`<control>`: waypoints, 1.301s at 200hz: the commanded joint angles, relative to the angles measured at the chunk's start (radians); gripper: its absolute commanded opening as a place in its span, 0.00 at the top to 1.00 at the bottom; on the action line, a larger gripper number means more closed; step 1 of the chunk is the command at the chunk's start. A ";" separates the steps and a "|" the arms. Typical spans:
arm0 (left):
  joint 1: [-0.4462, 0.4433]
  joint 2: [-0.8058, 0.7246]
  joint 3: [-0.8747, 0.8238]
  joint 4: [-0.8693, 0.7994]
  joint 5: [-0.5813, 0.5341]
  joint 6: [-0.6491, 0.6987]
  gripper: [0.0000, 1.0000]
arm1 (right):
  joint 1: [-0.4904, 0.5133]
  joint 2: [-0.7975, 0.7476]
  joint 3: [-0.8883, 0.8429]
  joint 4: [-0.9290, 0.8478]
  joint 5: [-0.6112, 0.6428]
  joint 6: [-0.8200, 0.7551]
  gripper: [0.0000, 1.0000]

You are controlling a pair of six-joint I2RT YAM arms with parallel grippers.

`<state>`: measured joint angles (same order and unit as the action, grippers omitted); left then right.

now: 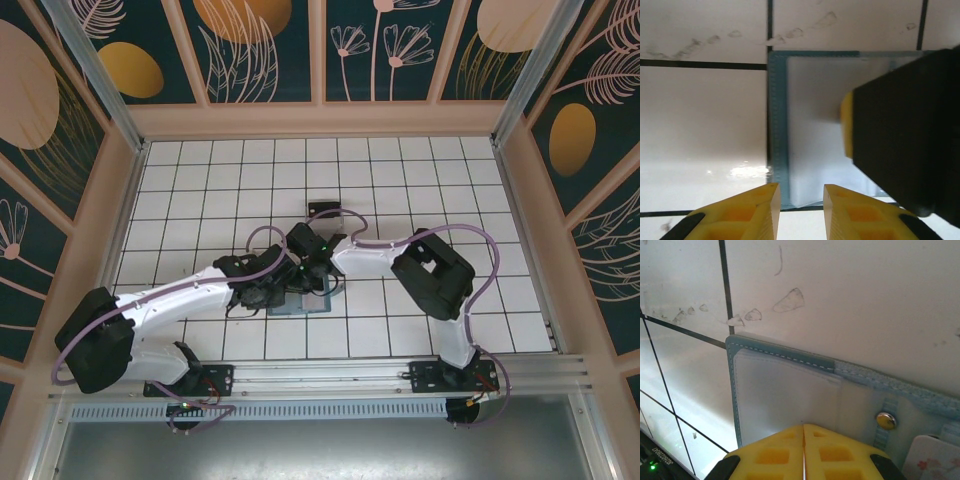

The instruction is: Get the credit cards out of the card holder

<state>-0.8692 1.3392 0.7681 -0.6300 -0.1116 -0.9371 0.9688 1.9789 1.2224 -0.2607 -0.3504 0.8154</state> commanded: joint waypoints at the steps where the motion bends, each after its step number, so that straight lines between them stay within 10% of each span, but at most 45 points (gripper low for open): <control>1: 0.006 0.009 -0.039 0.096 0.073 -0.006 0.70 | 0.009 0.051 -0.007 0.010 -0.005 0.008 0.91; 144: 0.007 -0.016 0.035 0.136 0.052 -0.003 0.73 | -0.074 -0.200 -0.135 0.022 0.032 0.000 0.90; 260: 0.007 -0.022 0.090 0.098 0.047 -0.004 0.75 | -0.038 -0.056 -0.080 0.050 -0.046 -0.006 0.90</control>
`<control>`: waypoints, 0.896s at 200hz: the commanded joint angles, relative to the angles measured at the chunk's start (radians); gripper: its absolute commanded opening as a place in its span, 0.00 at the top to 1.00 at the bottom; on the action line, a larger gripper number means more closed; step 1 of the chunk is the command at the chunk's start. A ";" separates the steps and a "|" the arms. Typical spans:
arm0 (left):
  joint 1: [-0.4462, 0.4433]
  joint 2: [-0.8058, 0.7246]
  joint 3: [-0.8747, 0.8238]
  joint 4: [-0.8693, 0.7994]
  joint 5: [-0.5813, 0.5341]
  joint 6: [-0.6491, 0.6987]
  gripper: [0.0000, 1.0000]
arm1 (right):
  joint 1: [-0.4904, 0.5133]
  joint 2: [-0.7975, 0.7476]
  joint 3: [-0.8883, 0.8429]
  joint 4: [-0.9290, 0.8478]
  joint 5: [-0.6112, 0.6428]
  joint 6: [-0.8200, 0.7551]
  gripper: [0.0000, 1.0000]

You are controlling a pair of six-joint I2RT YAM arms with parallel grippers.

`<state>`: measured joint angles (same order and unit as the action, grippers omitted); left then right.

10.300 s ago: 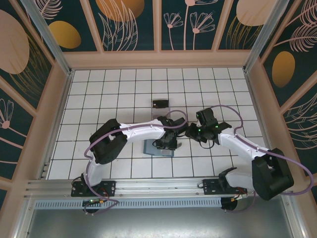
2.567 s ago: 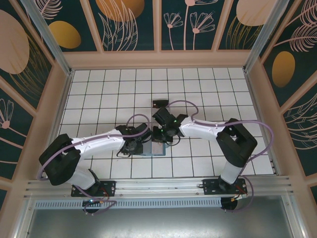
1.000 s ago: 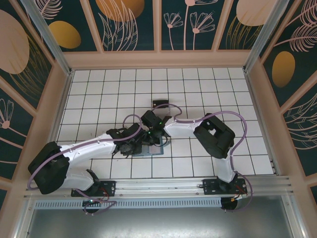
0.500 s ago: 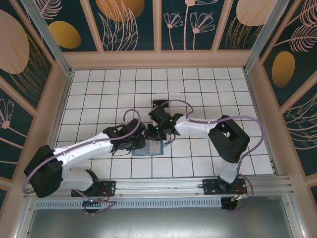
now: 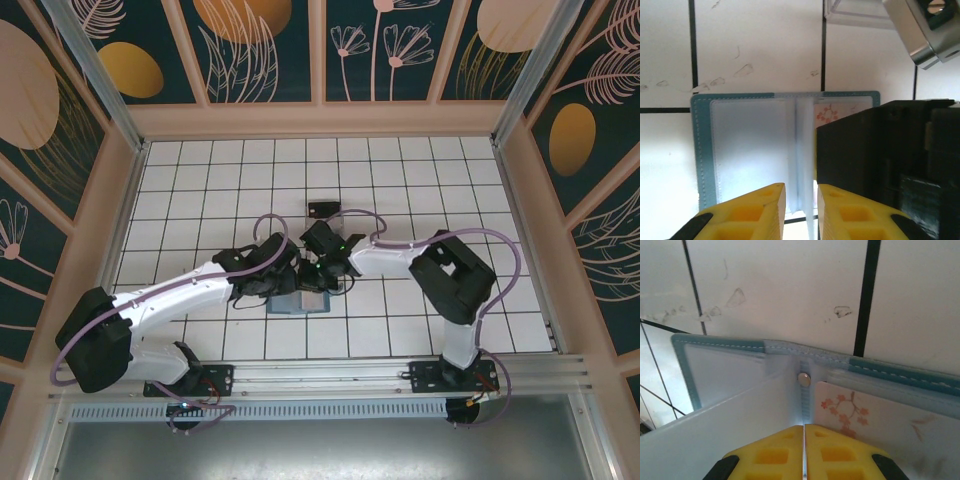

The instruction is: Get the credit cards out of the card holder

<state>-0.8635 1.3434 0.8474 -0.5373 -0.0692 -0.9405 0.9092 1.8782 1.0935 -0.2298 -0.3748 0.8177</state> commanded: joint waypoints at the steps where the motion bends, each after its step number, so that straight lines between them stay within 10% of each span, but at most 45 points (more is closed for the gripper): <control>1: 0.002 -0.027 0.010 0.005 0.005 -0.001 0.75 | 0.022 0.046 0.051 0.020 -0.022 -0.009 0.90; 179: 0.074 0.043 -0.274 0.352 0.256 -0.095 0.81 | 0.002 -0.013 0.003 0.078 -0.047 0.045 0.90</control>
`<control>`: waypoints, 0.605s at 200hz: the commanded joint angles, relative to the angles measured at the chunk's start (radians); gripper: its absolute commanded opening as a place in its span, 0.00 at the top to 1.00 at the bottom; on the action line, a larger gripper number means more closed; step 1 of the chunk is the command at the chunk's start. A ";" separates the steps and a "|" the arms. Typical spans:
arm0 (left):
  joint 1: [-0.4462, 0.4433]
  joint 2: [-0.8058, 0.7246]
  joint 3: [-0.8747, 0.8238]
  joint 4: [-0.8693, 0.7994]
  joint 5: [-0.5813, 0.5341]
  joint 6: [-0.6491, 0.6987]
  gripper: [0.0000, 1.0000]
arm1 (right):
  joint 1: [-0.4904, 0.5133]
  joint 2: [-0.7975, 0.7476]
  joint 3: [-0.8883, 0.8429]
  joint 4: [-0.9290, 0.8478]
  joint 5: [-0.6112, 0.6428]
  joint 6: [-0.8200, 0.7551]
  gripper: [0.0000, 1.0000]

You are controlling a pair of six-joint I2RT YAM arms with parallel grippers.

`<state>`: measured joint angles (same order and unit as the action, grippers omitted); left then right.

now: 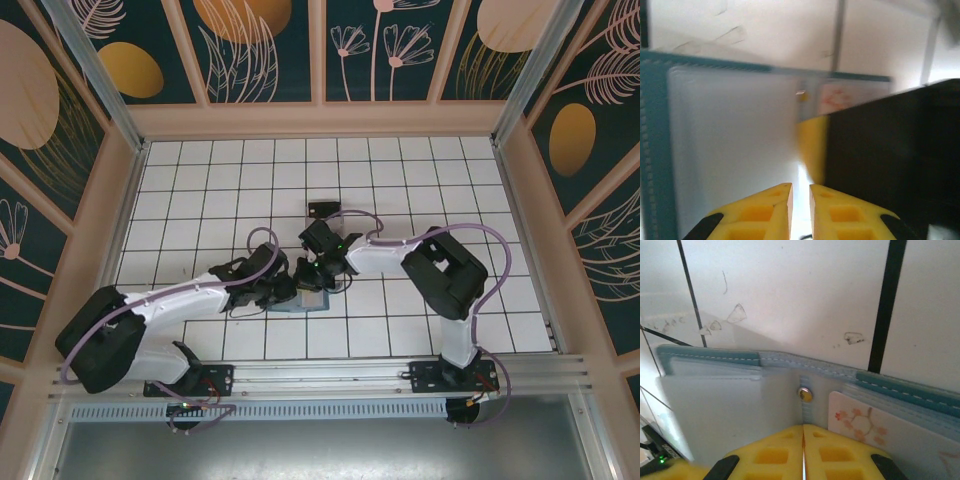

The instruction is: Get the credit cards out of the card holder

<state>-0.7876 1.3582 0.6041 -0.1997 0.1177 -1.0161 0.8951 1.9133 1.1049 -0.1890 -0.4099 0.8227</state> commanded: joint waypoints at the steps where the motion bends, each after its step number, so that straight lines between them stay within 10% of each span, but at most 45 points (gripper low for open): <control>1: -0.002 0.028 -0.031 0.013 0.070 -0.019 0.81 | 0.015 -0.050 -0.008 0.037 -0.012 0.040 0.90; 121: 0.002 0.093 0.144 -0.073 0.097 0.054 0.80 | -0.059 -0.276 -0.123 -0.100 0.128 0.030 0.89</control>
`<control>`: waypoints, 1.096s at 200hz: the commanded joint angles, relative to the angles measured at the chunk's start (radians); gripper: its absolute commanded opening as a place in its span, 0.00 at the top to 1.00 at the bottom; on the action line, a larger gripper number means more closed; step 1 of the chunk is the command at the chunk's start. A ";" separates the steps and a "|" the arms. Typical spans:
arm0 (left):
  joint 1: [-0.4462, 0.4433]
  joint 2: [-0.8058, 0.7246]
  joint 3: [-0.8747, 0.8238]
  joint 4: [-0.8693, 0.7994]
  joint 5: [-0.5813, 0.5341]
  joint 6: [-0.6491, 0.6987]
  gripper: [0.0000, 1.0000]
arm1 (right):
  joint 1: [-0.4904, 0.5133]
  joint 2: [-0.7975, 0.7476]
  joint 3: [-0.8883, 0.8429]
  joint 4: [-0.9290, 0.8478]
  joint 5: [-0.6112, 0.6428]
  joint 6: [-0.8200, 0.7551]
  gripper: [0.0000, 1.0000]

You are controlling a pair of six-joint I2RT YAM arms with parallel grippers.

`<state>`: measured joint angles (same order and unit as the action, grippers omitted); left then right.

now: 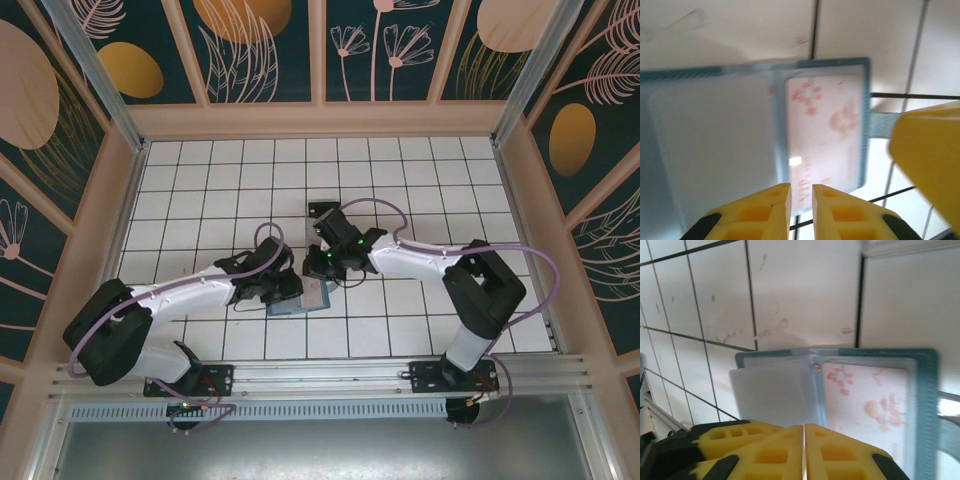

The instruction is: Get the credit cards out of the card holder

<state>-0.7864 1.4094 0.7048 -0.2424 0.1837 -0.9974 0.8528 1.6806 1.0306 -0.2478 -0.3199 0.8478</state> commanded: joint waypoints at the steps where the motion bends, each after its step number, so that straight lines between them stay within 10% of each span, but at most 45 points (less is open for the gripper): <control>1: 0.001 0.045 0.044 -0.030 0.032 0.036 0.80 | -0.017 -0.045 -0.050 -0.041 0.038 0.005 0.89; 219: 0.016 0.109 -0.059 0.116 0.113 0.006 0.81 | -0.019 0.050 -0.106 0.008 -0.028 -0.019 0.84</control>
<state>-0.7799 1.5303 0.6914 -0.1940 0.2375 -0.9726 0.8246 1.6909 0.9340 -0.2508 -0.3386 0.8440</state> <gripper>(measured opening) 0.196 0.159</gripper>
